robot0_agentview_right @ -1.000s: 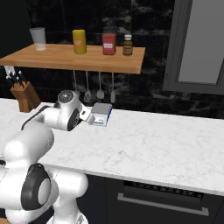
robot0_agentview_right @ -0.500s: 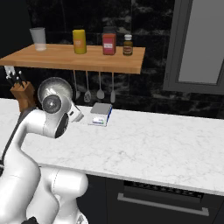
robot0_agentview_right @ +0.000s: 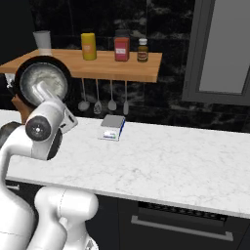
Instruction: Pick up the bowls on the counter and stack them on top of one another in the open cabinet. Place the smaller bowl on top of the larger bowl.
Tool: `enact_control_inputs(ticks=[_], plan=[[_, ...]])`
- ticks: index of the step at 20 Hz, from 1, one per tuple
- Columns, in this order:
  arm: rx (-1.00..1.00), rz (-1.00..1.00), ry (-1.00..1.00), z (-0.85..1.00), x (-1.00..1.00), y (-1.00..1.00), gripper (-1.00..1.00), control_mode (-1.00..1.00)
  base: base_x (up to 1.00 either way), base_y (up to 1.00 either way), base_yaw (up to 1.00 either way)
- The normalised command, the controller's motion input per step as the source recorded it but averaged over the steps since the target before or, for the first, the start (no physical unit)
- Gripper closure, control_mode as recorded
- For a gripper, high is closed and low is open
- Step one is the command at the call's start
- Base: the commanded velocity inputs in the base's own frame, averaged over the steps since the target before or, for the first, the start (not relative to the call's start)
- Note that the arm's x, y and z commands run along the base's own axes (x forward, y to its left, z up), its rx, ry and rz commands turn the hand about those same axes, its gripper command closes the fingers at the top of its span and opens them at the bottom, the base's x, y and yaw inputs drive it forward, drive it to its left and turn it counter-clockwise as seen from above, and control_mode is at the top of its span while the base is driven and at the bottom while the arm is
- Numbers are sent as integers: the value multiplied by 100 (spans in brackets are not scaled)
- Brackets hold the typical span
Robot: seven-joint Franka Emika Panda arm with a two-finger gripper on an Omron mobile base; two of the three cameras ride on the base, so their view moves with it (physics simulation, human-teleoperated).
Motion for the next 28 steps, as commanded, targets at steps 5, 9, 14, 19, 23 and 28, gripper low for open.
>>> enact_control_inputs(ticks=[5,9,14,19,23,28], plan=[[10,-10,8,100,32,46,100,-100,0,0,0],[-2,-19,49,83,100,86,100,-100,0,0,0],[-3,-15,56,54,100,51,100,-100,0,0,0],[-3,-5,32,11,50,3,100,-100,0,0,0],[0,0,1,-11,61,-9,100,-100,0,0,0],[0,0,0,-43,79,-1,100,-100,0,0,0]])
